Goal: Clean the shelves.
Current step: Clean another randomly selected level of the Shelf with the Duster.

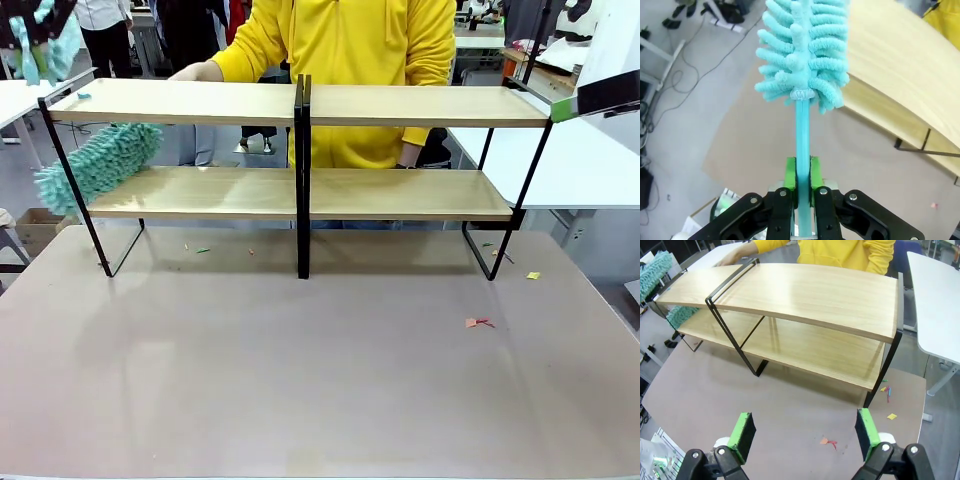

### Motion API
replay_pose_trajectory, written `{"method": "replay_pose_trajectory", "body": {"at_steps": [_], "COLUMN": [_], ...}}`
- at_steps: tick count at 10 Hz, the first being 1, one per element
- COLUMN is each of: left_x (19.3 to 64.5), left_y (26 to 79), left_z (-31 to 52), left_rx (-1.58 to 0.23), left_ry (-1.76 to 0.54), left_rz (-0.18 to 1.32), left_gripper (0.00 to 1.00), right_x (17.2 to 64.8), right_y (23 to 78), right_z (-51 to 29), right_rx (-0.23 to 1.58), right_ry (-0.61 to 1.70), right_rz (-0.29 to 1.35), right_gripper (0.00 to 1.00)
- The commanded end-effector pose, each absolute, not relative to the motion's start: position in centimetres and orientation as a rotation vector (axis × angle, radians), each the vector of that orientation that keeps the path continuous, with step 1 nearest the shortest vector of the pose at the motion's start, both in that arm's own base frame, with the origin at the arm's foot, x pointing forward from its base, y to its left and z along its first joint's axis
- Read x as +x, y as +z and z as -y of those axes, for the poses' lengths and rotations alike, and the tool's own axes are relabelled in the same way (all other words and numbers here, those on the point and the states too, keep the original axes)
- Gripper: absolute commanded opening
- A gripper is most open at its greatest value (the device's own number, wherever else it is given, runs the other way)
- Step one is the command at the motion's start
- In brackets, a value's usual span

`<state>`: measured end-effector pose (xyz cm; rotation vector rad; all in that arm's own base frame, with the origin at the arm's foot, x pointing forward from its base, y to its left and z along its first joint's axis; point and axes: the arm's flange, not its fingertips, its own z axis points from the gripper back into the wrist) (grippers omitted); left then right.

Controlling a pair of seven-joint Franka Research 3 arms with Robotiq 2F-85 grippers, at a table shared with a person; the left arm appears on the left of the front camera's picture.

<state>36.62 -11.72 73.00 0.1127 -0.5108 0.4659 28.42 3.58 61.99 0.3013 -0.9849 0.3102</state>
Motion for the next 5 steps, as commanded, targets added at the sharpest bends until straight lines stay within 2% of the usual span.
{"method": "replay_pose_trajectory", "body": {"at_steps": [1, 4, 5], "left_x": [35.8, 35.4, 34.8], "left_y": [72.1, 72.3, 72.9], "left_z": [10.5, 9.6, 9.0], "left_rx": [0.081, 0.028, -0.082], "left_ry": [0.406, 0.377, 0.316], "left_rz": [0.531, 0.525, 0.552], "left_gripper": [0.13, 0.13, 0.13], "right_x": [28.4, 28.4, 28.4], "right_y": [62.0, 62.0, 62.0], "right_z": [-3.5, -3.5, -3.5], "right_rx": [0.306, 0.306, 0.306], "right_ry": [0.31, 0.31, 0.31], "right_rz": [0.985, 0.985, 0.985], "right_gripper": [1.0, 1.0, 1.0]}}
